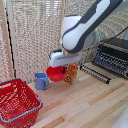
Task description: Please locate the crimson dish within your space. Move your hand towards it gently. Tenderly hold the bowl carefully using your fingers and raise it. With caution, shift it towards the basket. Kindly let loose of the dish to drop it in the basket.
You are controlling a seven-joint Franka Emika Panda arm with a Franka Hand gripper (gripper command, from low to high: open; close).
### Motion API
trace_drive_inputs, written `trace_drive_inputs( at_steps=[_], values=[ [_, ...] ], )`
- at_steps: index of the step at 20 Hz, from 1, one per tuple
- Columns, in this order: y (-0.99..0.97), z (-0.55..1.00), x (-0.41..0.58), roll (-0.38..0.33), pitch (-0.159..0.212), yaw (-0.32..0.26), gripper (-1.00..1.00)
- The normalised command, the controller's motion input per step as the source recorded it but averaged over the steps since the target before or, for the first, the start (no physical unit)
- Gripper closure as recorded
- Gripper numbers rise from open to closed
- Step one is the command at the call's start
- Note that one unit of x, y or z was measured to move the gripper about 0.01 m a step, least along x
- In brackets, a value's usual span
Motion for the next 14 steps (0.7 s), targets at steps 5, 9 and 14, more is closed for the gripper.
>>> trace_drive_inputs(
  at_steps=[5, 9, 14],
  values=[
    [0.86, 0.78, 0.118, 0.001, 0.109, 0.011, 1.00],
    [0.90, 0.63, 0.066, 0.000, 0.090, 0.001, 1.00],
    [0.97, 0.20, 0.026, -0.007, 0.068, 0.000, 1.00]
  ],
)
